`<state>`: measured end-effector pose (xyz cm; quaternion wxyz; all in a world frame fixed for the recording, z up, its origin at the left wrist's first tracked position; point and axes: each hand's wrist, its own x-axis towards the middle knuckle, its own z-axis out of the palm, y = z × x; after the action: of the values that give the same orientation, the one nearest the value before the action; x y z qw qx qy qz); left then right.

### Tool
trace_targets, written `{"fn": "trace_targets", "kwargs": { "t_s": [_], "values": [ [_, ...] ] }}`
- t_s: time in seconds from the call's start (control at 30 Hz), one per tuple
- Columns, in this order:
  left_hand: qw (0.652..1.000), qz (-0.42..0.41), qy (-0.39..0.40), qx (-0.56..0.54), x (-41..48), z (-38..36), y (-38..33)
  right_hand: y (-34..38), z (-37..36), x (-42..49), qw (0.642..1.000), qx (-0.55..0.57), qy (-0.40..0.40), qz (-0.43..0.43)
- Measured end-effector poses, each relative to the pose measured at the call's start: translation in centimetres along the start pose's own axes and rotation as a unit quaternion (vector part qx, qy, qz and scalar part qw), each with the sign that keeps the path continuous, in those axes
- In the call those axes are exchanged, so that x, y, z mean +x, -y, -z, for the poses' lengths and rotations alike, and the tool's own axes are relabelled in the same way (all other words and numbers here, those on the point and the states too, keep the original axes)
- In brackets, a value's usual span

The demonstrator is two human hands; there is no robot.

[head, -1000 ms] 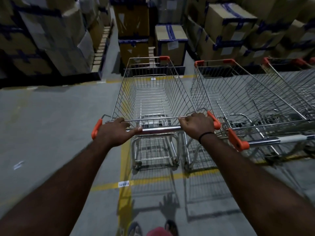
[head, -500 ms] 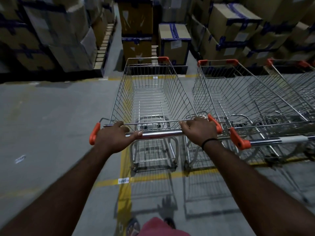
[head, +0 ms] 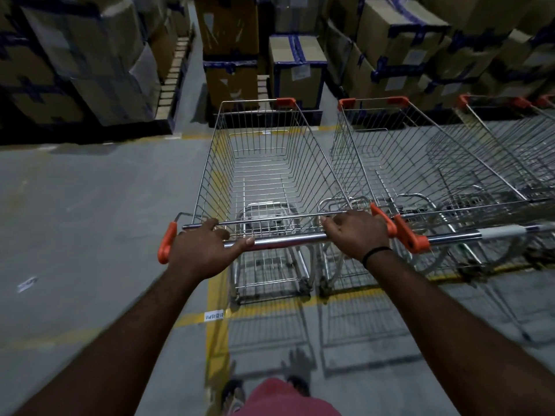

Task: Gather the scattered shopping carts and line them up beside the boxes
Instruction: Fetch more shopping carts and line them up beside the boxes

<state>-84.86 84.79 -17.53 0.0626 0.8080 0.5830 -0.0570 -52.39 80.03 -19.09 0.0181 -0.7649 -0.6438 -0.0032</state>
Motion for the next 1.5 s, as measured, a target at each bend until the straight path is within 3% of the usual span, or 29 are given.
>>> {"fn": "trace_targets", "kwargs": {
  "t_s": [0.23,0.33,0.4,0.5,0.7,0.97,1.5],
  "values": [
    [1.000,-0.004,-0.012,0.000,-0.1,-0.7,0.0,-0.8,-0.2,-1.0,0.998,0.046,-0.028,0.017],
    [1.000,0.001,-0.015,-0.004,-0.2,-0.7,-0.3,-2.8,-0.7,-2.2,0.983,0.126,-0.129,0.008],
    [1.000,0.000,-0.018,0.001,-0.1,-0.7,-0.4,-3.9,-0.8,-3.0,0.973,0.101,-0.205,0.004],
    [1.000,0.000,-0.010,-0.001,-0.1,-0.8,-0.2,-5.7,-0.5,-3.6,0.965,0.048,-0.253,-0.045],
    [0.999,-0.027,-0.020,0.017,-0.3,-0.4,-0.1,-9.1,-1.2,-3.4,0.982,0.054,-0.153,-0.093],
    [0.996,-0.062,-0.063,0.018,0.2,-1.5,0.7,-8.2,-0.6,-2.6,0.982,0.096,-0.122,-0.106],
    [0.995,-0.055,-0.077,0.018,0.1,-1.8,0.6,-8.6,-0.1,-1.6,0.989,0.093,-0.079,-0.084]
  ]
}}
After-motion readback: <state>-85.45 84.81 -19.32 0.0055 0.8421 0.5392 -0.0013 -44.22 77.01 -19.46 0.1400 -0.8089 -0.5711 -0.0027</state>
